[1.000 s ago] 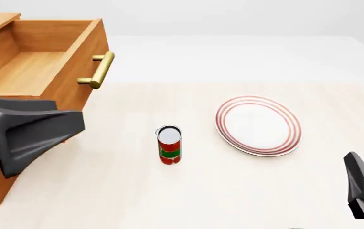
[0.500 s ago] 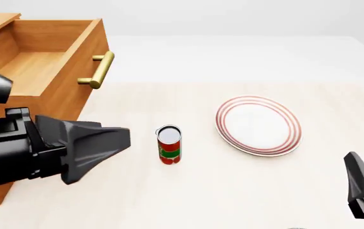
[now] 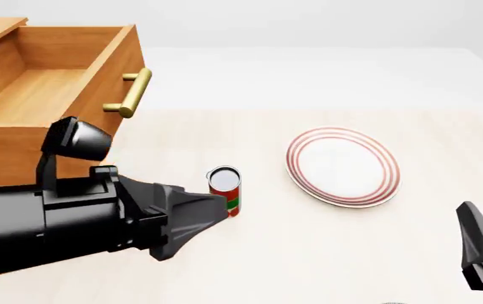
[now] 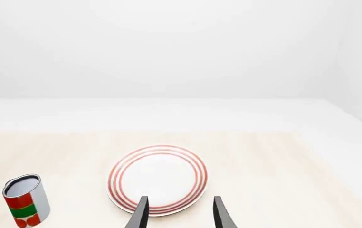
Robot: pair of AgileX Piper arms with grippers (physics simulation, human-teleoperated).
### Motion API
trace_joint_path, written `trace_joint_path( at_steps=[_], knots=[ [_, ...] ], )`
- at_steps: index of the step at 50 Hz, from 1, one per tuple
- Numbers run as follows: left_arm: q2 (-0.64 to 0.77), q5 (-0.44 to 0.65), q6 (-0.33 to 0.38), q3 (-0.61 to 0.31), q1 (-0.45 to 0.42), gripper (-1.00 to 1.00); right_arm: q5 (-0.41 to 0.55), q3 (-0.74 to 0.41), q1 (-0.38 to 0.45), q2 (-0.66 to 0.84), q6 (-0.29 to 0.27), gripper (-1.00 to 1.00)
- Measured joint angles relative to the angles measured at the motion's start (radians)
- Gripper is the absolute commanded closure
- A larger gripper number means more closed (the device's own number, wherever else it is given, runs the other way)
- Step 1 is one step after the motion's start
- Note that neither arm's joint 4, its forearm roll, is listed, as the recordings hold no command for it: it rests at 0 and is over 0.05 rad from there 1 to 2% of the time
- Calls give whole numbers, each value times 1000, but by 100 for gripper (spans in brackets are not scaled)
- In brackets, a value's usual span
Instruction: Put the bowl in the top drawer of the cabinet.
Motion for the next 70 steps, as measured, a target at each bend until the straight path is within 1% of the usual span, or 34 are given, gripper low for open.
trace_joint_path(
  at_steps=[25,70],
  knots=[
    [168,-134,-59,0,-78,-100,0,0,0,0,0,-100],
    [409,-322,-180,-23,-179,-100,0,0,0,0,0,-100]
  ],
)
